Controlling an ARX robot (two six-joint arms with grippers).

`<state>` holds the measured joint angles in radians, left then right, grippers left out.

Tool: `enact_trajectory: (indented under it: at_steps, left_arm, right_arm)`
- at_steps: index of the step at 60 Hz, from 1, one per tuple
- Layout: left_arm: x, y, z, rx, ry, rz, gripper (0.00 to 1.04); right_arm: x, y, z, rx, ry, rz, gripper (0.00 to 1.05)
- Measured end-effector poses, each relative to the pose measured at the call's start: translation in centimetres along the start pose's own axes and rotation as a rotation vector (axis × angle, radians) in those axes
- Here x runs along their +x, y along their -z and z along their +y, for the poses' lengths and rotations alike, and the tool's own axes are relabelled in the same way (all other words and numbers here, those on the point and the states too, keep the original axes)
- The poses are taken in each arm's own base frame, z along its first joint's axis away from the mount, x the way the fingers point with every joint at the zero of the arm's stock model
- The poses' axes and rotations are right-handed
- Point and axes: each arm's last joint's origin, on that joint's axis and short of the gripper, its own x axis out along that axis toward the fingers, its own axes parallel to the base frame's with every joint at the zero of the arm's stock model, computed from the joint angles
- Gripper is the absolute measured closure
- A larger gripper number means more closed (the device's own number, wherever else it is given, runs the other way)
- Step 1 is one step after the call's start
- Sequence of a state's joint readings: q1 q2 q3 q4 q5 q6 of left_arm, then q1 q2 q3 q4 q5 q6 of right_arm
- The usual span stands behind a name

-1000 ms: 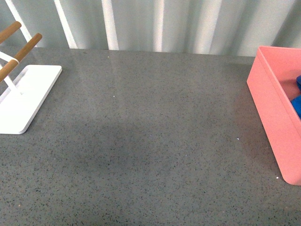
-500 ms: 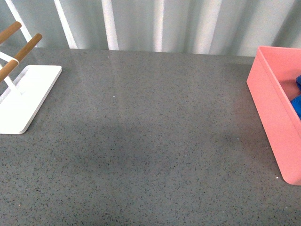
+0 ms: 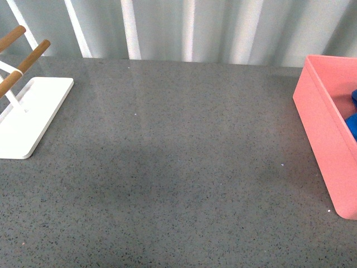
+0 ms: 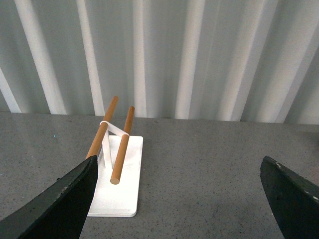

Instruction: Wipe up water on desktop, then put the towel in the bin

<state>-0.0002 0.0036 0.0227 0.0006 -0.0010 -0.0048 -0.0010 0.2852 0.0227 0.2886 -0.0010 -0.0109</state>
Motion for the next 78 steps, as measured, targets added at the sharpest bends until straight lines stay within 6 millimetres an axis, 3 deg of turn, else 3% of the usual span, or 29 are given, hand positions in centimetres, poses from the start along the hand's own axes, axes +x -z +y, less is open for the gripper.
enact_trajectory:
  at_steps: [44, 73, 78]
  left_arm:
    - [0.0, 0.0, 0.0, 0.0, 0.0, -0.002, 0.07]
    - [0.0, 0.0, 0.0, 0.0, 0.0, -0.001, 0.07]
    - [0.0, 0.0, 0.0, 0.0, 0.0, -0.002, 0.07]
  right_arm:
    - [-1.9, 0.3, 0.0, 0.0, 0.0, 0.006, 1.0]
    - [-1.9, 0.3, 0.0, 0.001, 0.0, 0.006, 0.14]
    - [-1.9, 0.3, 0.0, 0.002, 0.0, 0.006, 0.05]
